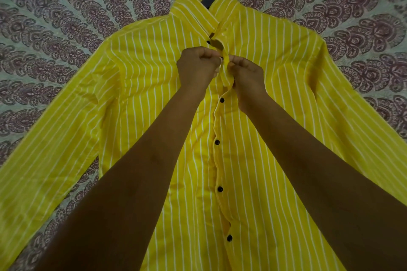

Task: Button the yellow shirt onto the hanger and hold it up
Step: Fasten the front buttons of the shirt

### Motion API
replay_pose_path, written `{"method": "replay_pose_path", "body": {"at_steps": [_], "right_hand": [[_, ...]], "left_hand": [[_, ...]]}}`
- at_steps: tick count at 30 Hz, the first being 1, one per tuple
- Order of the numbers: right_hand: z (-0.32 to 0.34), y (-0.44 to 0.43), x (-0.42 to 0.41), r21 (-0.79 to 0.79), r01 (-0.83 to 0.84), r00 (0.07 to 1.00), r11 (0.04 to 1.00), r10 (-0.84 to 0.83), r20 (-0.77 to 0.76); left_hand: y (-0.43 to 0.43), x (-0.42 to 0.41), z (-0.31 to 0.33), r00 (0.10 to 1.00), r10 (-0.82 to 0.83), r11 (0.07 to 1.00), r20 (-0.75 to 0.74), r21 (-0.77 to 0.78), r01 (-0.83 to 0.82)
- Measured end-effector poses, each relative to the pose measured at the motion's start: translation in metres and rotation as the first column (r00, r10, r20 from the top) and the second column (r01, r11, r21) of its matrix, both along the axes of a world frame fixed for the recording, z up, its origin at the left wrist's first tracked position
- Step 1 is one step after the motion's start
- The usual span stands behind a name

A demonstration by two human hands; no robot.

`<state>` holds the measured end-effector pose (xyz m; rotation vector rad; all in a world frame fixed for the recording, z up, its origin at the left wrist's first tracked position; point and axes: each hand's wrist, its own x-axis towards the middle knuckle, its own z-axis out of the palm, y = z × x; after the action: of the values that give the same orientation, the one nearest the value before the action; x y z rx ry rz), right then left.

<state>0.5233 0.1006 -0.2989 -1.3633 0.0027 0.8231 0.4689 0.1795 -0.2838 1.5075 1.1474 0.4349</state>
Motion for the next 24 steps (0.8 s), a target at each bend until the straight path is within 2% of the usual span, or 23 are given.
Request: {"method": "replay_pose_path", "body": {"at_steps": [4, 8, 13, 17, 21, 24], "right_hand": [[-0.002, 0.001, 0.003, -0.045, -0.010, 1.000, 0.999, 0.009, -0.017], [-0.001, -0.001, -0.001, -0.071, 0.016, 0.993, 0.997, -0.007, 0.115], [-0.005, 0.002, 0.000, -0.136, 0.039, 0.974, 0.990, -0.007, 0.226], [-0.010, 0.008, -0.001, -0.222, 0.059, 0.916, 0.973, 0.036, 0.400], [-0.011, 0.014, -0.006, -0.240, 0.085, 0.881, 0.967, 0.040, 0.471], [-0.011, 0.016, -0.009, -0.255, 0.115, 0.837, 0.960, 0.044, 0.545]], "left_hand": [[0.003, -0.002, 0.002, 1.000, -0.009, 0.999, 0.013, -0.053, 0.009], [0.005, -0.001, 0.003, 0.999, -0.044, 0.992, 0.018, -0.119, 0.046], [0.008, -0.004, 0.001, 0.994, -0.112, 0.985, -0.003, -0.129, 0.111], [0.012, -0.004, 0.001, 0.997, -0.078, 0.989, -0.026, -0.124, 0.075], [0.017, 0.000, 0.003, 0.996, -0.063, 0.995, -0.062, -0.075, 0.058], [0.018, 0.004, 0.005, 0.998, -0.025, 0.988, -0.060, -0.151, 0.015]]}}
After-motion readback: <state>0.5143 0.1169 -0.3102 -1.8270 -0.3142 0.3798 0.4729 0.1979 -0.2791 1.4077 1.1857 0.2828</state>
